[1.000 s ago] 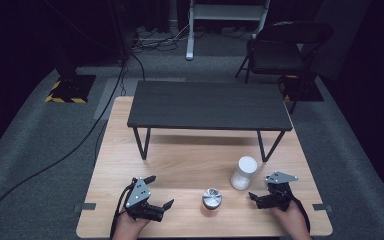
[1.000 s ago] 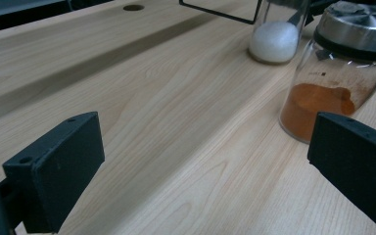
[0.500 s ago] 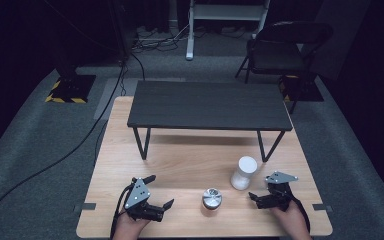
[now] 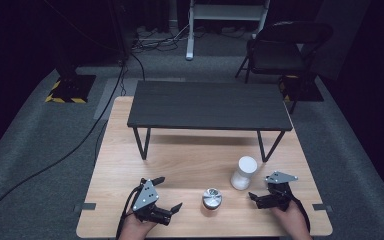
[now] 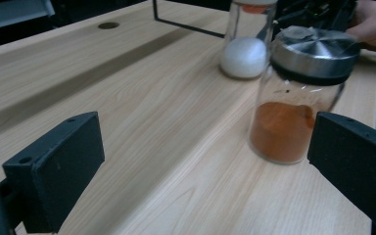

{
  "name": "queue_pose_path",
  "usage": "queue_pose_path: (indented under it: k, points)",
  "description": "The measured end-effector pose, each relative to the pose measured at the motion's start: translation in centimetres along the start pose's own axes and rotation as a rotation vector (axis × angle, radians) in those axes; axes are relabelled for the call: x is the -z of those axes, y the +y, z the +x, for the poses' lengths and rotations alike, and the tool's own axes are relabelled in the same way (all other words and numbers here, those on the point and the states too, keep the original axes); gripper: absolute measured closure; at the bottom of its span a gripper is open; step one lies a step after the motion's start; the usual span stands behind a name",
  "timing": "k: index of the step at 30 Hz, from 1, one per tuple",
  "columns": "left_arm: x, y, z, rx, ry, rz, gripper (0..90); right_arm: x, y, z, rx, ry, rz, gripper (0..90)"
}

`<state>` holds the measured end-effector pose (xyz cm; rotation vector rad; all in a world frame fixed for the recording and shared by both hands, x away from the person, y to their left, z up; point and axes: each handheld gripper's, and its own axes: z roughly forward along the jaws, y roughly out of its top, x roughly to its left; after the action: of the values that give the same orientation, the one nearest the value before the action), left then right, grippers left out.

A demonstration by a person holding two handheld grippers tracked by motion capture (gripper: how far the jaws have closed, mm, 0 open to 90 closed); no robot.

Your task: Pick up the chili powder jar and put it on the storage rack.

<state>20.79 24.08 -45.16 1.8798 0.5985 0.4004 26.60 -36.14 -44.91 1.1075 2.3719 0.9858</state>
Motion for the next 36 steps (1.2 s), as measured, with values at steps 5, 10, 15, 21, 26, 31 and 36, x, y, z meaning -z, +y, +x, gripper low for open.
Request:
queue_pose_path:
  k: [5,10,15,21,26,31,36]
  points:
    - [-1.1,0.4,-0.4,0.004,-0.037,-0.007,1.2,0.0,0.0,0.0,0.0,0.0,0.0,0.0]
    - [-2.2,0.8,-0.9,0.004,-0.071,-0.011,1.3,0.0,0.0,0.0,0.002,0.002,0.0,0.0]
    - [-3.5,1.2,-1.6,-0.002,-0.096,-0.02,1.6,0.0,0.0,0.0,0.002,0.003,0.001,0.0]
    - [-5.4,1.9,-2.4,-0.011,-0.144,-0.034,2.5,0.0,0.0,0.0,0.002,0.002,0.0,0.0]
    - [-6.7,2.5,-3.3,-0.026,-0.168,-0.049,3.0,0.0,0.0,0.0,0.003,0.002,0.0,0.0]
    - [-7.5,2.5,-3.7,-0.023,-0.153,-0.038,3.0,0.0,0.0,0.0,0.002,0.002,0.0,0.0]
    - [-8.0,1.4,-4.2,0.015,-0.101,-0.039,1.9,0.0,0.0,-0.1,0.003,0.003,0.0,0.0]
